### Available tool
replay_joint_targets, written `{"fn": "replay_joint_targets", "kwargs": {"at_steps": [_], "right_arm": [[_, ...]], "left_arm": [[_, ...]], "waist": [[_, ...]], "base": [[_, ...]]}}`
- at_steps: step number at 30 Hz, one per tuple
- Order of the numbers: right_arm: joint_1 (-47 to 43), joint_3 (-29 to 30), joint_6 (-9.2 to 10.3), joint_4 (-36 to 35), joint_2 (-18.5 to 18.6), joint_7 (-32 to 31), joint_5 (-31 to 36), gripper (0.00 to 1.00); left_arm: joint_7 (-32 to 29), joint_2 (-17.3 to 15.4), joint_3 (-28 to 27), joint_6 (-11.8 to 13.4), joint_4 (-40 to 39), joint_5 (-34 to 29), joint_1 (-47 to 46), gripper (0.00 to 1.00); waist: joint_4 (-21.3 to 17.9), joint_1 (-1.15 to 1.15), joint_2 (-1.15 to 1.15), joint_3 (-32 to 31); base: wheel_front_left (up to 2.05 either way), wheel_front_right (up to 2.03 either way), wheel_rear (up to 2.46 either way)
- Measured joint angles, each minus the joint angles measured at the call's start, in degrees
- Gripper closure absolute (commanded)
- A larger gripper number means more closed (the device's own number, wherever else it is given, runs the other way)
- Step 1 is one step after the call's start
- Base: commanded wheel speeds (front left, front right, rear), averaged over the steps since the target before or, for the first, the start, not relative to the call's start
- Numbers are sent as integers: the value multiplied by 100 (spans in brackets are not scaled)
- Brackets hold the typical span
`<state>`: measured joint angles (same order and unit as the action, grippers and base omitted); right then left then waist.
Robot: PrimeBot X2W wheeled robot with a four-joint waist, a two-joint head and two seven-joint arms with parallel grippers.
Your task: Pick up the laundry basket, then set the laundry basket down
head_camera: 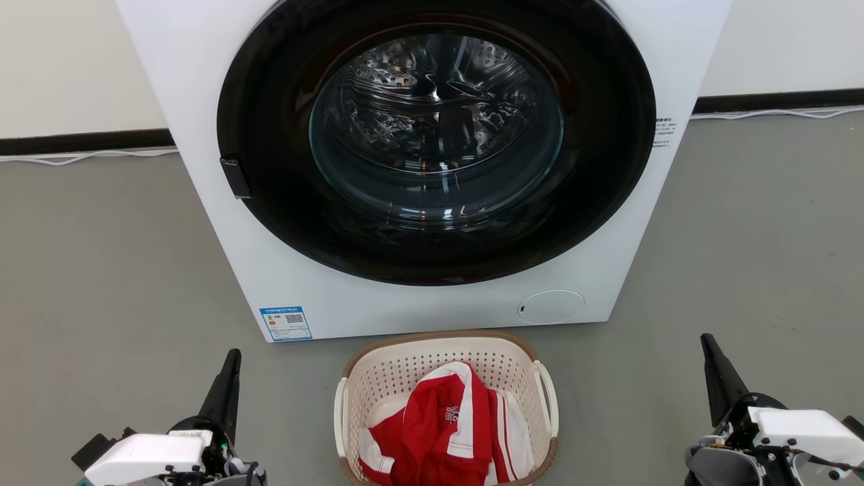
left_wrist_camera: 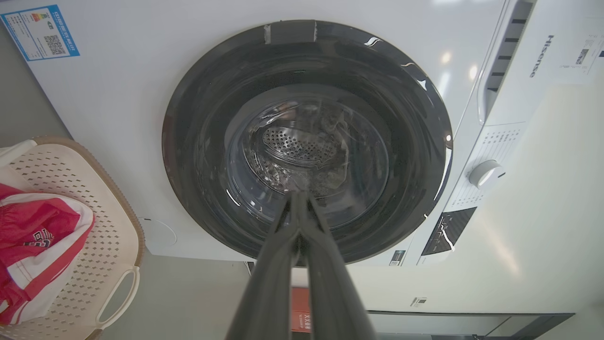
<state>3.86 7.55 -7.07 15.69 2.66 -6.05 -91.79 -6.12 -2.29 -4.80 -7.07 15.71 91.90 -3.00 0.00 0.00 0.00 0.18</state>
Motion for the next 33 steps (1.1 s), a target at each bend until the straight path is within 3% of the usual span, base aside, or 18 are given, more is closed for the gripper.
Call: {"fn": "replay_joint_targets", "kwargs": {"at_steps": [33], "right_arm": [[0, 0, 0, 0, 0, 0, 0, 100]], "left_arm": [[0, 0, 0, -1, 0, 0, 0, 100]], "waist": [[0, 0, 0, 0]], "base": [[0, 0, 0]]}}
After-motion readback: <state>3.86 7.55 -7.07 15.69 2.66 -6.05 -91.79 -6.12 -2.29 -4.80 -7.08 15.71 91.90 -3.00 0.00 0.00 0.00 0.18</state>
